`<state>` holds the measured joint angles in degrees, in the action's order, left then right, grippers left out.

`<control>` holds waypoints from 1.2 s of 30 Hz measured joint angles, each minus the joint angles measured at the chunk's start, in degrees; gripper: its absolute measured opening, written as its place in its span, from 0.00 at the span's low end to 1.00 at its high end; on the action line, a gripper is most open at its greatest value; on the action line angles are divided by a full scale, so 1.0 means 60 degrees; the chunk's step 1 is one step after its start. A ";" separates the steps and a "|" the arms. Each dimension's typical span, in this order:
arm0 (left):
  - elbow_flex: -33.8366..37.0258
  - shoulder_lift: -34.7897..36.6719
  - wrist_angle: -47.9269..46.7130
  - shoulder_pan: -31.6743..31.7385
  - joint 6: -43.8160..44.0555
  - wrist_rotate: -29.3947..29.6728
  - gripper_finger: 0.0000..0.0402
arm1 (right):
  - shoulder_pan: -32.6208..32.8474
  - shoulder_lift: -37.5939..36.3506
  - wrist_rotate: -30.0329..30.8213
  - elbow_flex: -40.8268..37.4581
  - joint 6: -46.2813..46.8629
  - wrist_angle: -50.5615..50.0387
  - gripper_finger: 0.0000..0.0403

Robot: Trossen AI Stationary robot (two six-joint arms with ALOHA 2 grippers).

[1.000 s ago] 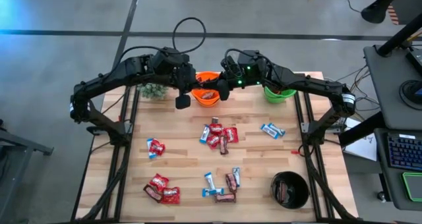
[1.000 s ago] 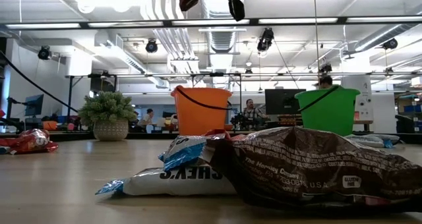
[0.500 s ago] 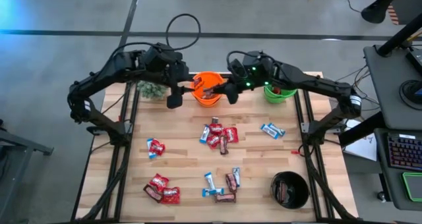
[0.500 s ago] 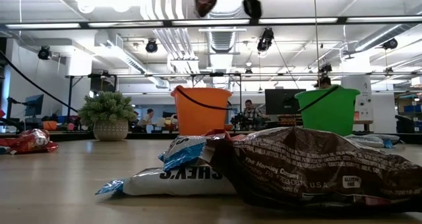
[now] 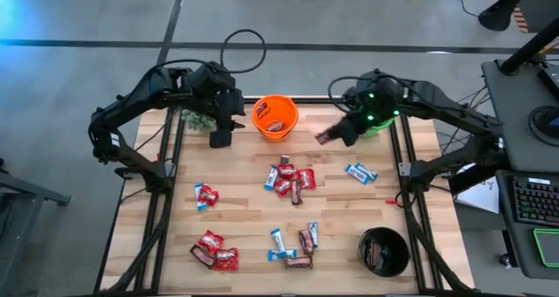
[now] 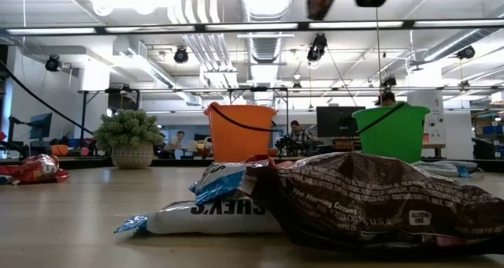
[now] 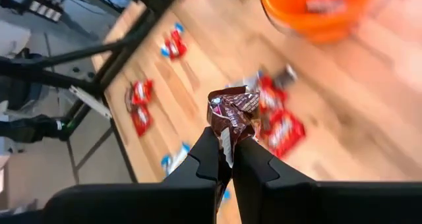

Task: Sort candy
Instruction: Put the brown chocolate into the black bucket

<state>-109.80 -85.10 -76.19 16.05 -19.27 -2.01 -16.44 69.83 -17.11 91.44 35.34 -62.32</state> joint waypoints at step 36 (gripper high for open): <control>0.0000 0.0011 -0.0916 0.0000 -0.0248 0.0475 0.35 | 0.8470 0.0267 0.1543 -0.0004 0.9106 -0.3486 0.03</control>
<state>-109.80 -85.03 -81.69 16.05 -20.75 0.84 34.38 71.43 -7.86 91.42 89.98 -83.24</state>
